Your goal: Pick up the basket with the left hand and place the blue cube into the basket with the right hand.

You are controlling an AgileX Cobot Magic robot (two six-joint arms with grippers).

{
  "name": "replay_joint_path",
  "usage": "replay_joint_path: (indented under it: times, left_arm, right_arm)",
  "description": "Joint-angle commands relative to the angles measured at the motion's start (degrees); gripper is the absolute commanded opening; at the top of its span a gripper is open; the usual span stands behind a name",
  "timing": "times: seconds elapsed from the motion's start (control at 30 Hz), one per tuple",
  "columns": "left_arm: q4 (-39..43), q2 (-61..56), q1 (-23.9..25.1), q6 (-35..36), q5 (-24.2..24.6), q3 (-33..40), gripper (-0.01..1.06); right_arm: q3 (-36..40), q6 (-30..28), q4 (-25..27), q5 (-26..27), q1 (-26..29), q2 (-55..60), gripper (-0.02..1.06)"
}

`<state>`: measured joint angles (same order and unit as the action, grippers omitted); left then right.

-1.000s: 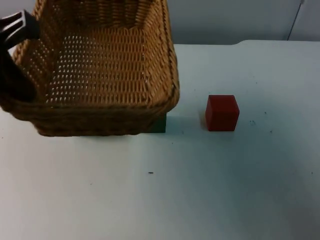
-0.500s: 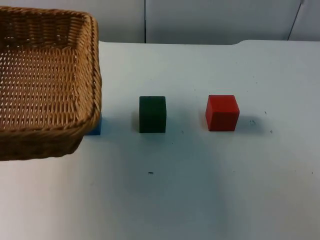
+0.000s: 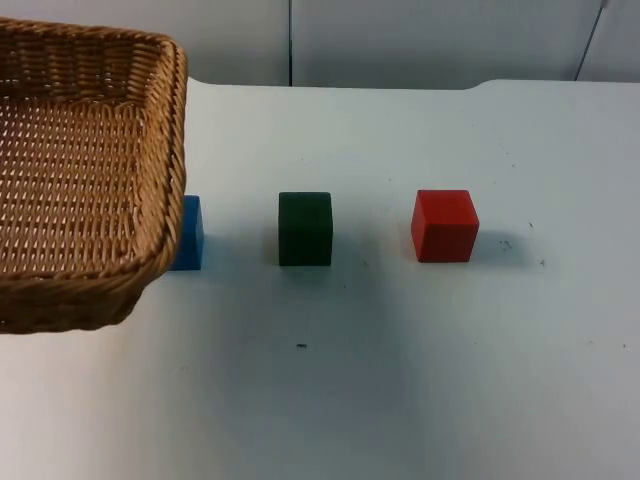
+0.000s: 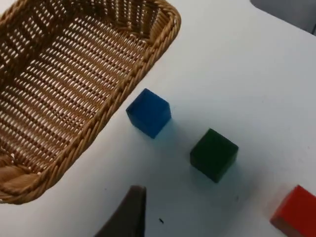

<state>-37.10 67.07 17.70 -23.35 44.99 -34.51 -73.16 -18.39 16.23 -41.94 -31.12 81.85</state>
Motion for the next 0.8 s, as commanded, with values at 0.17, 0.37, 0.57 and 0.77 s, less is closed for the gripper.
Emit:
replay_joint_path:
  times: [0.17, 0.37, 0.57, 0.77]
  left_arm:
    - [-1.23, -0.39, 6.15, -5.49, 0.99, -0.04, 0.0]
    - [1.56, 4.14, 6.97, -7.13, 2.57, -0.04, 0.0]
    - [-1.74, 6.26, 11.31, -12.53, 2.65, -0.04, 0.0]
    - [-1.8, 6.26, 14.49, -13.98, 2.58, -1.83, 0.0]
  right_arm:
    - [-10.9, -0.45, -3.45, 0.58, -5.72, 11.73, 1.01]
    - [-18.93, -1.75, -4.05, 0.0, -6.23, 20.93, 1.01]
    - [-24.24, -3.98, -4.05, -0.65, -6.68, 27.07, 1.01]
    - [-27.99, -6.63, -3.44, -0.63, -7.37, 32.07, 1.01]
